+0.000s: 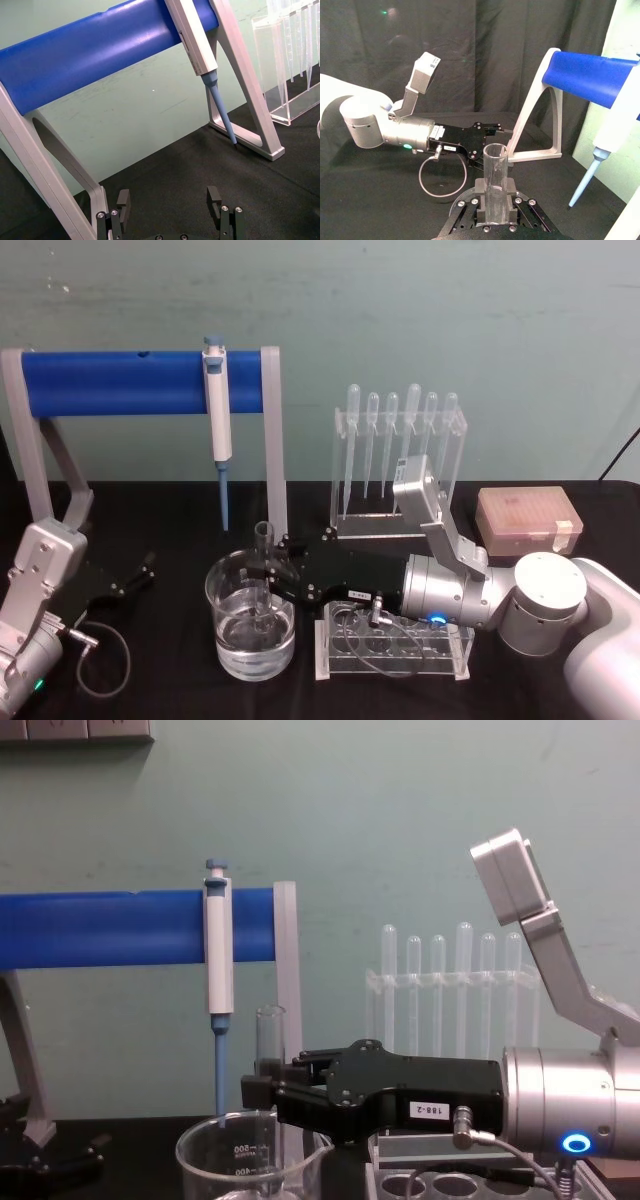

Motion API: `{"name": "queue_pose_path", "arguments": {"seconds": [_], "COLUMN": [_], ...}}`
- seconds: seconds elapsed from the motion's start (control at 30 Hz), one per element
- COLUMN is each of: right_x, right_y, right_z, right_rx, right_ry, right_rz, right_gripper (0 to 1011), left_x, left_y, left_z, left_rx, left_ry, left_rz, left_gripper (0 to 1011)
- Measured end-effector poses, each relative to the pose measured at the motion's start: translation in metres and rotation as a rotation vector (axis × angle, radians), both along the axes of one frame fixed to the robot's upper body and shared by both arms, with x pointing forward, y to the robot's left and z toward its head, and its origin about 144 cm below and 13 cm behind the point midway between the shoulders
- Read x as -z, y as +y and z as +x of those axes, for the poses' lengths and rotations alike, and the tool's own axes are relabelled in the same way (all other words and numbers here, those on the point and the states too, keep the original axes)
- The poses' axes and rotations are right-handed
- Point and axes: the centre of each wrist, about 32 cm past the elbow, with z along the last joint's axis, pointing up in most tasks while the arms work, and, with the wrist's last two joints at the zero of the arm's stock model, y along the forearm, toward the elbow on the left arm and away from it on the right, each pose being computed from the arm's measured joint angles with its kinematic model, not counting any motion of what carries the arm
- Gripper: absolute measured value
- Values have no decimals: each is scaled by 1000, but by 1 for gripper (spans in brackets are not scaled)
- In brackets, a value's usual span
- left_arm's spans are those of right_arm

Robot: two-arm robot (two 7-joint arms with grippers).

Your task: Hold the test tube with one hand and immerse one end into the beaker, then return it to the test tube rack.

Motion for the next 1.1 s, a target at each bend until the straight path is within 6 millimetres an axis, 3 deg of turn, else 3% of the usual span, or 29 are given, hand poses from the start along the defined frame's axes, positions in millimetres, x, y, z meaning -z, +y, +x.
{"name": "queue_pose_path", "arguments": {"seconds": [1.1], "right_x": [0], "right_y": [0], "right_z": [0], "right_rx": [0], "right_ry": [0], "right_rz": [0], "right_gripper": [226], "left_x": [0], "left_y": [0], "left_z": [0], "left_rx": [0], "left_ry": [0], "left_rz": [0], "left_gripper": [1000]}}
